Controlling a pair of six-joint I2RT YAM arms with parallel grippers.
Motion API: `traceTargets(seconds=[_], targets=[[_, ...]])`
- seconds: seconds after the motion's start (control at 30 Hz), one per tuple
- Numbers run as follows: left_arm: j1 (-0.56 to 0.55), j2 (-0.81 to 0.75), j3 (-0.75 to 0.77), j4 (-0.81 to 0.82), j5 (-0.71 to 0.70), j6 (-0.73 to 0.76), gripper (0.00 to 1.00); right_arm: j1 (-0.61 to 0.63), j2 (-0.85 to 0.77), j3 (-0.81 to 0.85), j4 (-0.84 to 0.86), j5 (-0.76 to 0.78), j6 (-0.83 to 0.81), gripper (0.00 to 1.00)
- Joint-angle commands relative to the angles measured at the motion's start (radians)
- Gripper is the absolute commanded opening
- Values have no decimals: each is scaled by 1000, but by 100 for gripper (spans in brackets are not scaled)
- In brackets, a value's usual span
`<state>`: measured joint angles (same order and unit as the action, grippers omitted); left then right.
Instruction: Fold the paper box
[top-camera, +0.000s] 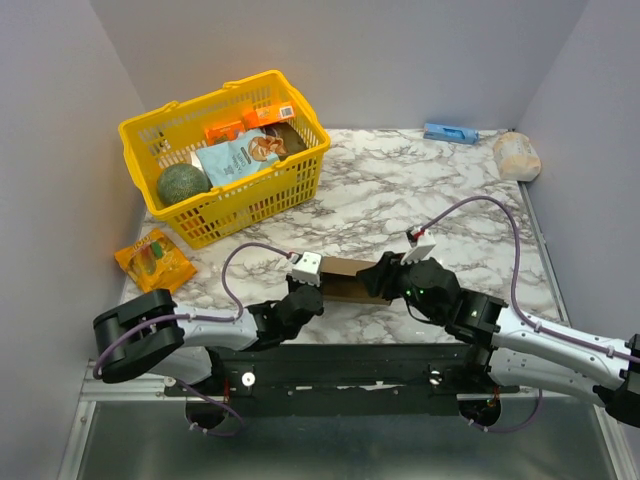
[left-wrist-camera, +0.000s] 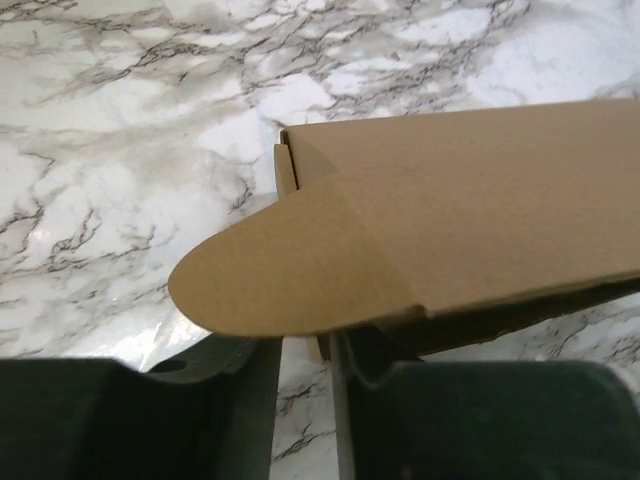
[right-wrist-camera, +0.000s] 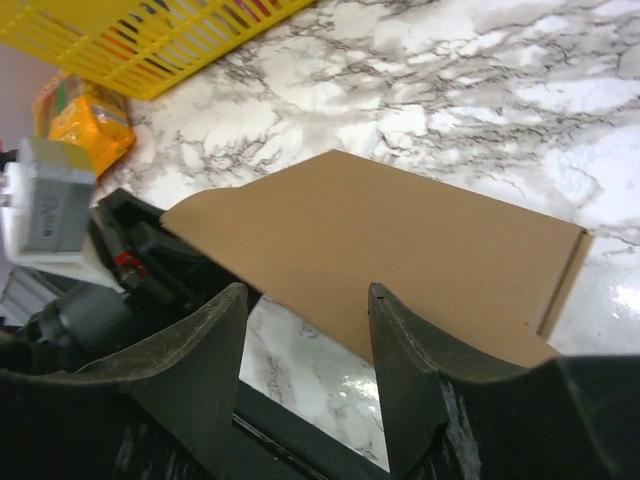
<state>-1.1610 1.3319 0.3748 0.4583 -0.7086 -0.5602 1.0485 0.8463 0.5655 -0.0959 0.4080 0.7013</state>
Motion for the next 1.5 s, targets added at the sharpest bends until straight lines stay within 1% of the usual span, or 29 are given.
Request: traceTargets(seconds=[0.0,0.07,0.1,0.17,0.2,0.23,0.3,0.37,0.4,0.43,0.53,0.57,0.6,0.63,0.7,0.73,0.8,0.87,1.0,1.1,1.13,1.17,1.2,1.23,1.27,1.3,1.37,1.4,1.47], targets=[[-9,-115,-54,-86,41,40,43,8,5,-45,39,95,63,59],[-11,-144,-62,-87,55,63,49,7,10,-53,38,110,72,59],[-11,-158,-63,-96,66,77,54,8,11,-55,38,112,72,59],[-11,-198,-68,-113,113,86,61,7,17,-58,33,114,70,60],[-11,-232,-77,-116,132,86,67,8,19,-59,35,115,70,59],[-9,-252,-85,-118,182,89,70,7,23,-62,33,117,70,59],[-11,-322,-111,-124,227,86,74,8,34,-72,30,120,81,59],[-11,-382,-129,-150,296,69,75,7,42,-79,30,123,95,60],[-11,-413,-149,-164,313,62,78,8,49,-85,31,121,99,60],[-11,-478,-158,-181,325,53,80,8,53,-85,28,123,107,59],[-9,-600,-180,-266,382,17,82,7,68,-88,30,126,113,59],[-9,-629,-183,-318,403,2,82,8,71,-87,30,124,112,59],[-11,-657,-175,-346,446,-6,82,8,74,-88,30,126,112,59],[-11,-712,-169,-372,463,-12,82,8,83,-88,28,126,109,60],[-9,-770,-140,-443,497,-29,83,8,94,-88,31,124,104,59],[-11,-822,-126,-457,497,-30,84,8,99,-92,32,126,101,60],[-9,-865,-75,-510,485,-33,87,7,120,-99,30,124,102,59],[-8,-896,-33,-541,457,-29,87,8,138,-105,32,121,106,59],[24,-853,96,-587,405,-20,90,8,161,-110,24,120,112,59],[72,-755,165,-596,445,-17,90,7,168,-113,13,127,112,59],[128,-697,176,-592,472,-23,90,8,168,-115,12,130,112,59],[173,-666,182,-572,559,-29,90,8,169,-118,9,135,112,59],[217,-634,182,-557,610,-36,89,8,171,-118,9,135,113,59],[309,-575,181,-540,657,-43,88,8,177,-124,7,138,113,59],[346,-547,177,-512,707,-49,87,8,180,-124,4,140,115,59],[372,-522,176,-503,771,-50,84,8,181,-127,1,140,119,60],[423,-456,177,-478,825,-49,82,8,185,-128,-10,141,125,60],[429,-438,184,-471,871,-46,79,8,185,-128,-11,141,125,60],[432,-387,187,-463,906,-47,77,7,181,-130,-14,146,127,60]])
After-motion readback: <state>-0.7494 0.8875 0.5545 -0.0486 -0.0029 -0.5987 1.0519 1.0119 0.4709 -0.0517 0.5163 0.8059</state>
